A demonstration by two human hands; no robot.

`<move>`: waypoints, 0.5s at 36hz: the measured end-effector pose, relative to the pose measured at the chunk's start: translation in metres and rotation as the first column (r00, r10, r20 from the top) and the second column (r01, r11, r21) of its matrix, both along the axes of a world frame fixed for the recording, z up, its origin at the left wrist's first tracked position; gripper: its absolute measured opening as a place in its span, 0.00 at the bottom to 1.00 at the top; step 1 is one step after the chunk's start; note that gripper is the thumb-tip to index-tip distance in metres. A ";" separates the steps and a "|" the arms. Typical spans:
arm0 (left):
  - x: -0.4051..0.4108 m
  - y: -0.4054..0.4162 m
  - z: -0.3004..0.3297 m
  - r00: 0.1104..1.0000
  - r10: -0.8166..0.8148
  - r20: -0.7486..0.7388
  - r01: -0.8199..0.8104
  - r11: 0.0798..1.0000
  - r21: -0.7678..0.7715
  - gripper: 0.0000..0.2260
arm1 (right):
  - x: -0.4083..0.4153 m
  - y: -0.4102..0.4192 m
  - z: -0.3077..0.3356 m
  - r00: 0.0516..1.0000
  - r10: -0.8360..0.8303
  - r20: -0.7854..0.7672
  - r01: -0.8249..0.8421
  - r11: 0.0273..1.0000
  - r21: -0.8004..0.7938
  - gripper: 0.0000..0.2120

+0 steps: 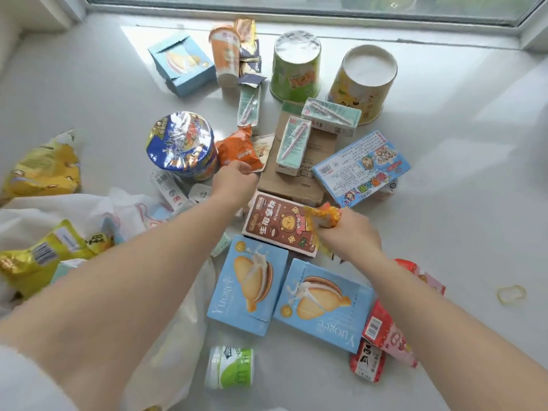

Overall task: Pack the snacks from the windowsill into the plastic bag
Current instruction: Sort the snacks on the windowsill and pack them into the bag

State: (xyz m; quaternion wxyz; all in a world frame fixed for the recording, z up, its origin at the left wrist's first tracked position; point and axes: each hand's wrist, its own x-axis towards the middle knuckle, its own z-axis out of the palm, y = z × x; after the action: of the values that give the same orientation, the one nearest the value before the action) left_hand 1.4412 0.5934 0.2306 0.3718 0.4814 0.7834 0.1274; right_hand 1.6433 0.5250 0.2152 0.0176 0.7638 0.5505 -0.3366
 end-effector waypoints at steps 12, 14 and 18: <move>0.005 0.093 -0.039 0.934 -0.316 -0.167 0.260 0.921 -0.291 0.33 | -0.058 0.125 0.002 0.992 -0.059 -0.114 0.079 0.980 0.182 0.16; 0.006 0.101 -0.043 0.931 -0.334 -0.145 0.270 0.901 -0.340 0.36 | -0.063 0.140 0.000 0.989 -0.064 -0.134 0.089 0.978 0.191 0.16; 0.008 0.116 -0.048 0.931 -0.343 -0.123 0.276 0.885 -0.375 0.35 | -0.075 0.161 0.000 0.976 -0.076 -0.203 0.112 0.978 0.174 0.20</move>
State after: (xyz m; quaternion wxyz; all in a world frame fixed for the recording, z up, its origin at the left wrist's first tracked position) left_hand 1.4494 0.7090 0.1828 0.3927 0.5362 0.7373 -0.1209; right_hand 1.5681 0.6862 0.2149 -0.1231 0.7507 0.5414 -0.3579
